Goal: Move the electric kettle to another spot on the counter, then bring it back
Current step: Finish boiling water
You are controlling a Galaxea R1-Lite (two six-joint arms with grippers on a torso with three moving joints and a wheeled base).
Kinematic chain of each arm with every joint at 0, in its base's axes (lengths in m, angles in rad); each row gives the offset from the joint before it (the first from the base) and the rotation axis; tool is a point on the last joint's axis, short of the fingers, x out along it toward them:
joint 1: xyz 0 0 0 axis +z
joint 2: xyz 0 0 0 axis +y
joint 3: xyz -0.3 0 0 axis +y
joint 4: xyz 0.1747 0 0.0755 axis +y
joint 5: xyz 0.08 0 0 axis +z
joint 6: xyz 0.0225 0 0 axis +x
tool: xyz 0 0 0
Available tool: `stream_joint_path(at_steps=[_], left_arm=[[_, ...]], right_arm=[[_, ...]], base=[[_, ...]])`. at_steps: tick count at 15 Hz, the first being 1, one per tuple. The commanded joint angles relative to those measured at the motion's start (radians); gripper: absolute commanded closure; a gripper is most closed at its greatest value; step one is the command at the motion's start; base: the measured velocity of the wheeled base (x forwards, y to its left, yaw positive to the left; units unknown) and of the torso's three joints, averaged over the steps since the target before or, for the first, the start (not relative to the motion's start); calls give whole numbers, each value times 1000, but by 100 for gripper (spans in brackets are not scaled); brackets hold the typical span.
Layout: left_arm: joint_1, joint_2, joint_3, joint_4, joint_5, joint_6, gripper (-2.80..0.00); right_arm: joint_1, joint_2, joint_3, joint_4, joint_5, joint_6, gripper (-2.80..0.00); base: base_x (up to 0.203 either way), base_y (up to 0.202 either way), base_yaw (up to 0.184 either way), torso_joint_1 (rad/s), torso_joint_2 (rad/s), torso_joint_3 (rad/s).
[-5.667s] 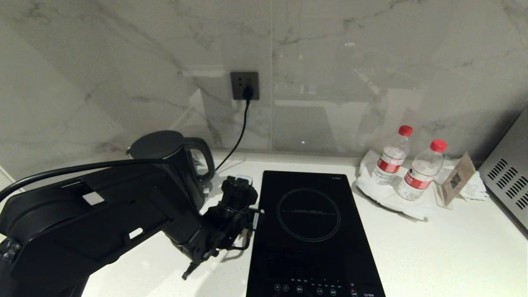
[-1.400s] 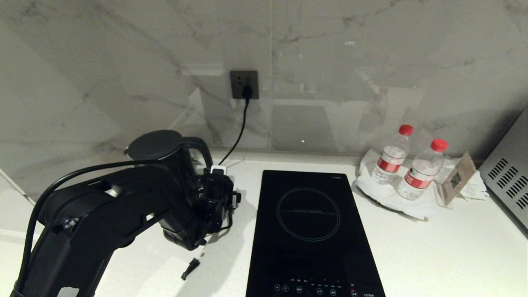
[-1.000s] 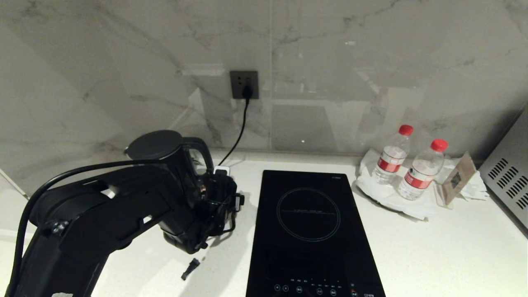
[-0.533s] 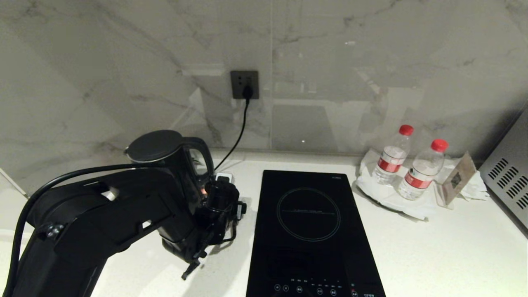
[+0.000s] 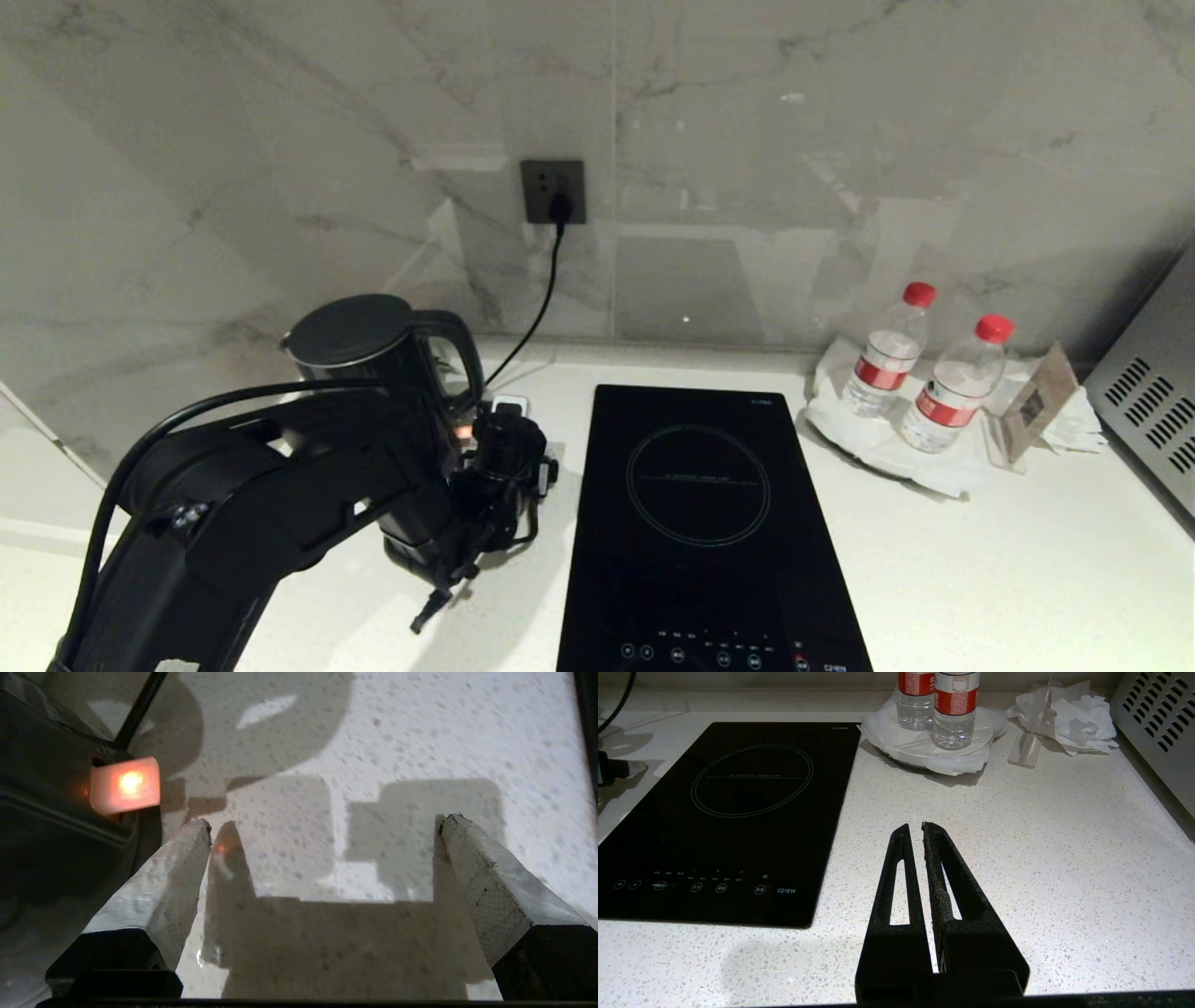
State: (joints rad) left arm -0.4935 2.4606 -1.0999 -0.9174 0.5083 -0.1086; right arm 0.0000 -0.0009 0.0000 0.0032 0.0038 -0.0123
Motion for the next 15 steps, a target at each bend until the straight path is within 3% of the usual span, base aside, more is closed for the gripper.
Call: stream_joint_path(at_steps=[1,15], left_arm=[[9,21,-14,-5,6,0,-280],[27,0,-40,-15,29,0,-280]], right_arm=[[0,1,0,1,1,0,0],[0,1,0,0,1,0,0]], base=[[0,0,0,0,0,0],[0,0,0,0,0,0]])
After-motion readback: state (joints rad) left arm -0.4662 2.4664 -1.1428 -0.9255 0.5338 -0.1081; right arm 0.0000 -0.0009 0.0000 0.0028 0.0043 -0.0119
